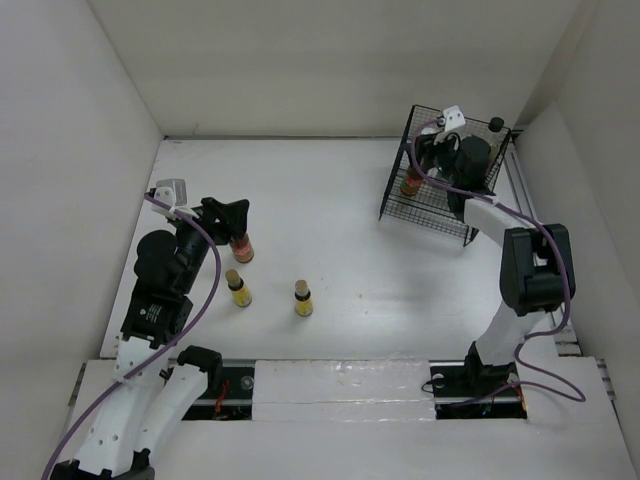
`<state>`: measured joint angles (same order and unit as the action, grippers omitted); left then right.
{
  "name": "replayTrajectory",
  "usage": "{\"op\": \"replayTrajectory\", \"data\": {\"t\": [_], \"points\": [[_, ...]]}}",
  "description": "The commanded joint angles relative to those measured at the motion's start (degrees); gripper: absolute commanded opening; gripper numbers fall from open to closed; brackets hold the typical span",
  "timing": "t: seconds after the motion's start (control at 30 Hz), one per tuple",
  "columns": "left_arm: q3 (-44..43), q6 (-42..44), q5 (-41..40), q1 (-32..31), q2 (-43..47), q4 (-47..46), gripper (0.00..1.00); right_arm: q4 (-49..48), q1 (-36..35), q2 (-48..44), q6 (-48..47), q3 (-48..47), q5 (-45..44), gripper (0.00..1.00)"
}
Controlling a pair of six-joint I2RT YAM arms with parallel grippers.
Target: Organize the condiment bottles
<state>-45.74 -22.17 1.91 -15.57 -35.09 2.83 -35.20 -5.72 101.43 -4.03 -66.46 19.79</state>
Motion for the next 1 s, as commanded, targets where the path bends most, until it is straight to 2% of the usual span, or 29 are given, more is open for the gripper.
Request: {"op": "replayTrajectory", "data": {"t": [0.0, 0.07, 0.27, 0.37, 0.5, 0.53, 0.63, 0.67, 0.7, 0.77, 0.8, 0.87, 0.9, 0.97], "points": [[-0.5, 0.1, 0.7, 0.4, 0.1, -2.5, 0.63, -5.3, -0.5, -3.3, 0.5, 0.5, -1.9, 0.66], [-0.5, 0.1, 0.7, 0.4, 0.1, -2.5, 0.63, -4.8, -0.5, -4.0, 0.5, 0.5, -1.9, 0.70], [-0.5, 0.1, 0.7, 0.4, -0.4, -2.5, 0.63, -3.1, -0.5, -5.6, 0.0, -0.1, -2.5, 0.73], [-0.5, 0.1, 0.7, 0.4, -0.4, -2.5, 0.63, -1.1, -0.5, -7.6, -1.1, -1.3, -3.0, 0.77], [-0.5, 0.1, -0.5, 0.4, -0.4, -2.5, 0.63, 3.5, -2.5, -10.0, -4.3, -3.6, -2.1, 0.77], [-0.5, 0.1, -1.5, 0.4, -0.4, -1.9, 0.63, 5.1, -4.7, -10.0, -5.6, -4.5, -1.2, 0.75], [-0.5, -0.5, -4.1, 0.4, 0.3, -0.8, 0.63, 12.4, -11.4, -8.9, -10.9, -9.5, 1.2, 0.44], [-0.5, -0.5, -5.2, 0.4, 0.9, -0.8, 0.63, 14.3, -13.2, -8.2, -12.0, -12.2, 1.9, 0.21], [-0.5, -1.3, -6.4, 0.4, 0.9, 0.0, 0.59, 15.6, -15.2, -6.8, -12.6, -13.2, 3.0, 0.12], [-1.1, -2.2, -11.3, 0.4, 1.4, 1.2, 0.58, 16.4, -20.7, -5.1, -13.3, -15.3, 8.1, 0.02], [-1.1, -2.7, -13.0, 0.4, 2.0, 1.8, 0.58, 16.4, -22.6, -3.2, -13.3, -15.9, 9.7, 0.02], [-1.1, -4.4, -17.4, 0.4, 2.8, 3.0, 0.57, 16.9, -28.3, -1.3, -13.3, -17.0, 13.1, 0.08], [-1.1, -4.9, -18.6, 0.4, 3.5, 3.5, 0.57, 16.9, -30.2, -0.5, -13.3, -17.7, 13.7, 0.24], [-1.6, -6.9, -22.1, 0.4, 3.5, 4.4, 0.57, 16.9, -33.4, 2.1, -13.3, -18.5, 16.0, 0.42]]}}
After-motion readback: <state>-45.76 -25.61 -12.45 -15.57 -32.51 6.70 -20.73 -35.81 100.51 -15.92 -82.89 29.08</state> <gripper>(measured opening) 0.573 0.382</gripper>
